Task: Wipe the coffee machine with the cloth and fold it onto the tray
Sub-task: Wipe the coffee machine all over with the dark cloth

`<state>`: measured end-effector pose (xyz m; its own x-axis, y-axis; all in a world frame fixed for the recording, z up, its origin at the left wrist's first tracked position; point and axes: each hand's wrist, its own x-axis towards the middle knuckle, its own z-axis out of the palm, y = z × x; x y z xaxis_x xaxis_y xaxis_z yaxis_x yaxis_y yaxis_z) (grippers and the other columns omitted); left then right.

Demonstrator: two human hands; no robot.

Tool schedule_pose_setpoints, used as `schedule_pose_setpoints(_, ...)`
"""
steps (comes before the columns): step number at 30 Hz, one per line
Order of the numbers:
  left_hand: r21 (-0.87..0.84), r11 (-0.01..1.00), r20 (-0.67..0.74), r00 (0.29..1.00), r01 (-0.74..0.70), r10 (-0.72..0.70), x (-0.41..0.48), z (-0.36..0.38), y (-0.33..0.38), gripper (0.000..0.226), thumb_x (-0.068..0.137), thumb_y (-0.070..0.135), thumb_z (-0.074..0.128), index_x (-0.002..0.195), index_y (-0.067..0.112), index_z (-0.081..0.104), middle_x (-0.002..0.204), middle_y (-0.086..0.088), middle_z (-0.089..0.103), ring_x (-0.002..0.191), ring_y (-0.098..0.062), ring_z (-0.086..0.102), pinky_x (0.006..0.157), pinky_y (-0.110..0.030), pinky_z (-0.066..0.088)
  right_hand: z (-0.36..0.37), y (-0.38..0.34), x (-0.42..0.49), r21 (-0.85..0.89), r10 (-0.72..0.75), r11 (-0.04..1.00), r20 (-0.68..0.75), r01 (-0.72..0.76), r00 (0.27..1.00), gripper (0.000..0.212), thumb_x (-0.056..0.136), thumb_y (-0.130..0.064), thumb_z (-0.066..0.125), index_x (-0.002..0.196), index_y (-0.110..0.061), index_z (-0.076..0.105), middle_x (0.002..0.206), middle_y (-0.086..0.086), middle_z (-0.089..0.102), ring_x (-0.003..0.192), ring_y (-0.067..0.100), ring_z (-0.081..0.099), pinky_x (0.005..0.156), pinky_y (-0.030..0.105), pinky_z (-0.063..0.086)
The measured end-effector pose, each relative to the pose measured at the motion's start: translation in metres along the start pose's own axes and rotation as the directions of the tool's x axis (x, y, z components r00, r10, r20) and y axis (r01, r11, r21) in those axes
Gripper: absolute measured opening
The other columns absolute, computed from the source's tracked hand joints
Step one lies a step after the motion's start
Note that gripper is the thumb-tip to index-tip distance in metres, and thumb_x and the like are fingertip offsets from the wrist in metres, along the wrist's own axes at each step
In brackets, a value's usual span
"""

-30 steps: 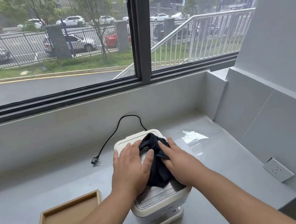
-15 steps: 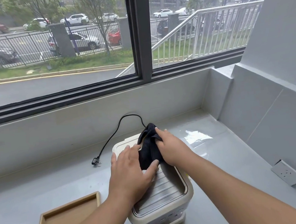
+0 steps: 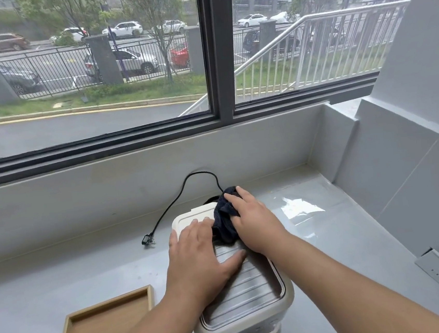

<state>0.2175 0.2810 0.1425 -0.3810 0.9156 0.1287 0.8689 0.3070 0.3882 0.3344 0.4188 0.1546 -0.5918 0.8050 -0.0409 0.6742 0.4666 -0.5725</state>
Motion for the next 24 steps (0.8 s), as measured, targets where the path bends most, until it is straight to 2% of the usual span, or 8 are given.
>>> schedule_pose_setpoints(8, 0.012, 1.000, 0.002, 1.000, 0.000, 0.000, 0.000, -0.002, 0.003, 0.090, 0.075, 0.090, 0.040, 0.148, 0.037, 0.041, 0.159, 0.015, 0.040, 0.153, -0.011, 0.024, 0.129, -0.049, 0.006, -0.001, 0.007, -0.030, -0.026, 0.000, 1.000, 0.031, 0.001, 1.000, 0.067, 0.096, -0.022, 0.047, 0.160, -0.037, 0.032, 0.174, -0.006, 0.010, 0.147, 0.028, 0.035, 0.115, 0.038, 0.036)
schedule_pose_setpoints(13, 0.020, 1.000, 0.008, 1.000, -0.002, 0.002, 0.000, -0.002, 0.003, 0.093, 0.074, 0.084, 0.040, 0.152, 0.034, 0.038, 0.158, 0.015, 0.042, 0.151, -0.012, 0.026, 0.129, -0.049, 0.006, -0.004, 0.013, -0.059, -0.031, -0.005, 1.000, 0.062, 0.007, 0.998, 0.065, 0.100, -0.025, 0.045, 0.161, -0.039, 0.028, 0.174, -0.010, 0.004, 0.153, 0.020, 0.028, 0.119, 0.035, 0.032)
schedule_pose_setpoints(19, 0.032, 0.999, 0.018, 1.000, -0.010, 0.010, -0.002, -0.003, 0.003, 0.093, 0.076, 0.083, 0.038, 0.155, 0.034, 0.035, 0.160, 0.012, 0.041, 0.152, -0.014, 0.026, 0.129, -0.050, 0.005, -0.006, 0.018, -0.096, -0.048, 0.003, 0.999, 0.062, 0.000, 0.998, 0.061, 0.104, -0.032, 0.044, 0.161, -0.041, 0.027, 0.174, -0.014, 0.008, 0.154, 0.013, 0.026, 0.119, 0.029, 0.029)
schedule_pose_setpoints(24, 0.039, 0.999, 0.019, 1.000, -0.019, 0.018, -0.004, -0.006, 0.007, 0.086, 0.076, 0.078, 0.036, 0.150, 0.034, 0.041, 0.157, 0.011, 0.045, 0.149, -0.016, 0.031, 0.128, -0.053, 0.008, -0.007, 0.019, -0.125, -0.010, 0.027, 1.000, 0.058, -0.026, 0.998, 0.060, 0.105, -0.038, 0.042, 0.162, -0.042, 0.025, 0.173, -0.016, 0.007, 0.155, 0.009, 0.022, 0.120, 0.026, 0.027)
